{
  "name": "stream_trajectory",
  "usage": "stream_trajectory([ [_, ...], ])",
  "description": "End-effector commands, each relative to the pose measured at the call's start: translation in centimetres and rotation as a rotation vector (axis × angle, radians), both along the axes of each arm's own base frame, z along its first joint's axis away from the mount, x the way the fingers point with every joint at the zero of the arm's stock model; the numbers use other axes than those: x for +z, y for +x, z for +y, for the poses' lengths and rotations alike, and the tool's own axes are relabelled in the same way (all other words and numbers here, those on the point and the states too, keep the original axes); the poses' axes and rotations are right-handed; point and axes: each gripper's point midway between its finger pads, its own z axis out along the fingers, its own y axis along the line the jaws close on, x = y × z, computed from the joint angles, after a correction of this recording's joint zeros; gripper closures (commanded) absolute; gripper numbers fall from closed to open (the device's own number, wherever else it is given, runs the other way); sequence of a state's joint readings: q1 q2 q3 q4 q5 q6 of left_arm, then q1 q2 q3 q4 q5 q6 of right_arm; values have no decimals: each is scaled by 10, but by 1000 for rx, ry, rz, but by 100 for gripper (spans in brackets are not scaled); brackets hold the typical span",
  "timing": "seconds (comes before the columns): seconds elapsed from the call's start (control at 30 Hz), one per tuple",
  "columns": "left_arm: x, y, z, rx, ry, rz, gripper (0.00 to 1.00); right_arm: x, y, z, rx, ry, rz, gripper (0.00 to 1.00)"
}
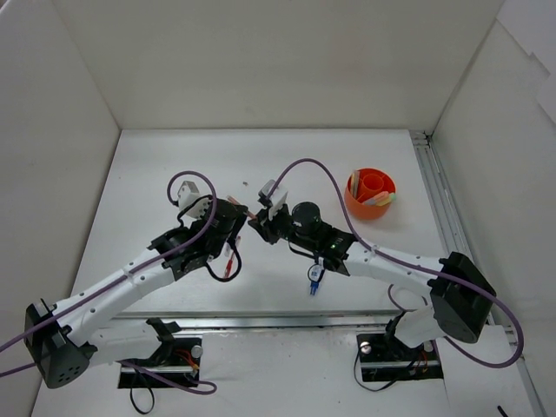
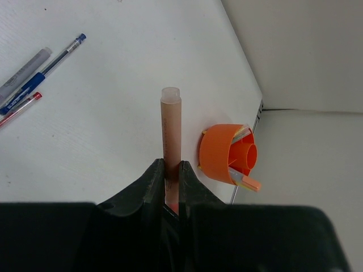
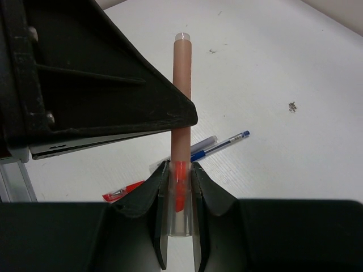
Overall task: Sort the stationery into containers
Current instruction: Place the pen in the storage box.
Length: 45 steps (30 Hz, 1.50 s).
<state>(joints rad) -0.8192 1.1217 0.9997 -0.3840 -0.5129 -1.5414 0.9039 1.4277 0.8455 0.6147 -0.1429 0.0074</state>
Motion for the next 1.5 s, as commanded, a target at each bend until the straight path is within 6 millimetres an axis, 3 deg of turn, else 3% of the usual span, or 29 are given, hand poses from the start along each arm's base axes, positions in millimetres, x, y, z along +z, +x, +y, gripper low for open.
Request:
stream_trajectory([
  [0.0,15,-3,0,-29,0,-44,93,59,4,-5,-21,94,-134,100],
  [0.1,16,-3,0,-37,9,-48,91,57,2,-9,-21,69,-129,100],
  [0.2,21,-2,-1,-53,27,-69,80,52,2,-13,-26,33,-115,100],
  [0.23,23,-2,-1,-61,35,-76,62,51,1,-15,-31,22,-112,100],
  [0.3,27,-1,-1,-82,75,-94,42,43,3,-23,-63,-22,-92,100],
  [0.33,29,-1,-1,-88,87,-96,23,42,2,-27,-74,-38,-87,100],
  [0.43,30,-2,6,-81,138,-93,7,24,6,-48,-119,-136,-17,100],
  [0.53,32,-4,17,-72,200,-99,0,9,14,-79,-174,-244,105,100],
  [0.7,26,-13,54,-20,319,-66,0,-11,23,-167,-268,-539,276,100],
  [0.77,25,-16,72,6,360,-63,0,-9,24,-201,-324,-623,350,100],
  [0.9,22,-22,101,97,413,-68,0,-10,36,-247,-382,-760,430,100],
  [0.93,21,-24,105,109,417,-68,0,-10,31,-255,-377,-794,464,100],
  [0.97,16,-25,112,125,430,-56,0,3,40,-262,-400,-786,454,100],
  [1.0,16,-26,119,144,431,-52,0,0,45,-273,-398,-851,464,100],
  [1.03,15,-26,123,152,436,-44,0,10,45,-279,-400,-879,467,100],
  [1.1,11,-28,132,171,454,-21,0,3,53,-299,-395,-956,517,100],
  [1.13,10,-28,132,169,457,-19,0,11,53,-309,-404,-973,545,100],
  [1.2,7,-25,140,181,480,-14,0,1,55,-317,-364,-1020,611,100],
  [1.23,6,-22,141,184,480,-15,0,9,63,-322,-379,-1007,598,100],
  [1.27,2,-20,142,155,502,-5,0,0,67,-320,-337,-1021,624,100],
  [1.33,0,-14,142,120,510,-2,0,7,72,-322,-315,-1024,632,100],
  [1.4,-5,-4,142,57,503,13,0,-3,77,-325,-288,-1066,668,100],
  [1.43,-6,-1,142,37,501,18,0,2,79,-328,-293,-1073,669,100],
  [1.47,-7,2,134,-20,474,13,0,-6,82,-327,-259,-1092,689,100],
])
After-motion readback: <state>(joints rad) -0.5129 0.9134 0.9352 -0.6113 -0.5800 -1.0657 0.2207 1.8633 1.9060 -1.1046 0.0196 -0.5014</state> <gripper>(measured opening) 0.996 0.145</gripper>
